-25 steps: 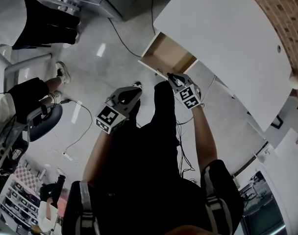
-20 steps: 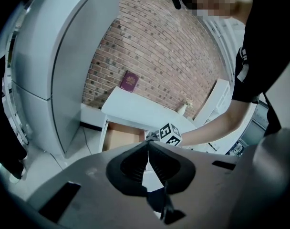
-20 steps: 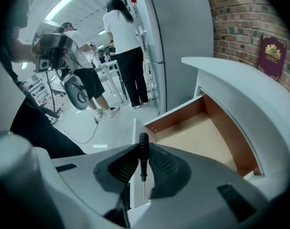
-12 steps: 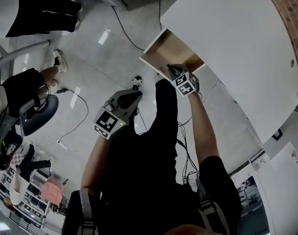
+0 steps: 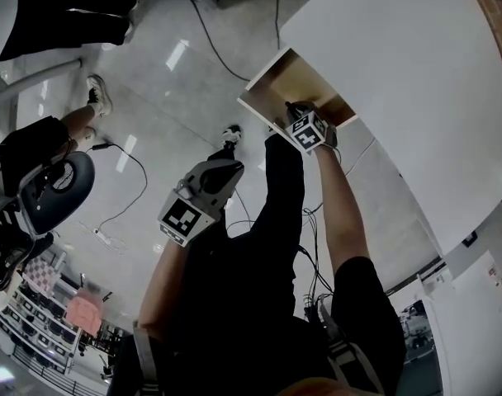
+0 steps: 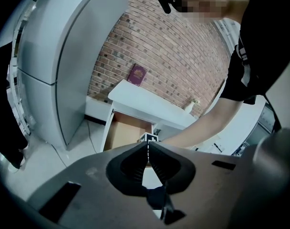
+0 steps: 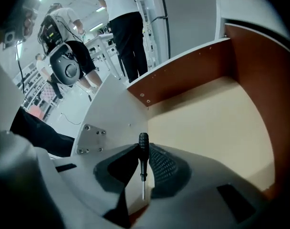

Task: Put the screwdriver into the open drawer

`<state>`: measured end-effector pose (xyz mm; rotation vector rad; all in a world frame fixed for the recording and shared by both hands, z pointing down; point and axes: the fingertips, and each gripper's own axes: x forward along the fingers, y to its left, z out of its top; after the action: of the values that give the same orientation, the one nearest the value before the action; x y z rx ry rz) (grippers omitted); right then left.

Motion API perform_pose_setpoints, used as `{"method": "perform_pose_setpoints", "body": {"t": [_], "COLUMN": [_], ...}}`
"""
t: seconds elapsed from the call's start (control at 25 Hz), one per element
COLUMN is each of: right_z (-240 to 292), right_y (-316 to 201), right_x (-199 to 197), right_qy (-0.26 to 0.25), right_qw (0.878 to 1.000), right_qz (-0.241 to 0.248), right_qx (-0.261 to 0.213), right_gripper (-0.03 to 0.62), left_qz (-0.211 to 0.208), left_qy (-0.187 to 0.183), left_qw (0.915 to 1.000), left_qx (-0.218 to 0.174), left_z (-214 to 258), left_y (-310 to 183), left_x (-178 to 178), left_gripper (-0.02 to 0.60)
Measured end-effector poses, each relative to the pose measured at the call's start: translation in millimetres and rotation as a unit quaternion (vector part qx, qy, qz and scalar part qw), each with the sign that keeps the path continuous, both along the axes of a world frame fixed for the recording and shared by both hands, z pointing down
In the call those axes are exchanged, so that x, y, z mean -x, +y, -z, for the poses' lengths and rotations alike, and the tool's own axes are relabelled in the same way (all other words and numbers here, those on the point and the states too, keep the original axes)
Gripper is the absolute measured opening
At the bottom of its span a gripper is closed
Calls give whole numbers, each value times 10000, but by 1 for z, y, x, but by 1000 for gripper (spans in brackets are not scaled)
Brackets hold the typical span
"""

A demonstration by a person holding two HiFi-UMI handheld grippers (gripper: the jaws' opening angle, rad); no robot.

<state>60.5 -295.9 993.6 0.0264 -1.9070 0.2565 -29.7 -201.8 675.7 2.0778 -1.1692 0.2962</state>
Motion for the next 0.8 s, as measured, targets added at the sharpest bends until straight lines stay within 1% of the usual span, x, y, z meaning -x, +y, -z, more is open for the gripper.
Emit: {"method": "perform_pose_setpoints", "body": {"t": [0.24, 0.36, 0.6, 0.68, 0.8], "right_z": [-31, -43, -59, -63, -65], "right_y": [-1, -2, -2, -2, -2], "right_x": [0, 2, 1, 3, 7], "right_qy": [214, 275, 390, 362, 301], "right_qw": [9995, 9988, 9978, 9980, 9983], "right_qz": [235, 401, 522, 498, 486], "right_qx": [-8, -101, -135, -125, -95], "right_gripper": [123, 123, 124, 126, 126], "left_qz": [180, 207, 203, 131, 133], "left_qy": [25, 3, -3, -37, -17], "left_qw": [9997, 9996, 9995, 9997, 9997], "left_qx": [145, 188, 227, 206, 216], "left_z": [-14, -21, -28, -31, -34], "left_y": [6, 7, 12, 14, 15], "left_x": [6, 9, 8, 7, 5], "left_gripper": [17, 17, 17, 17, 17]}}
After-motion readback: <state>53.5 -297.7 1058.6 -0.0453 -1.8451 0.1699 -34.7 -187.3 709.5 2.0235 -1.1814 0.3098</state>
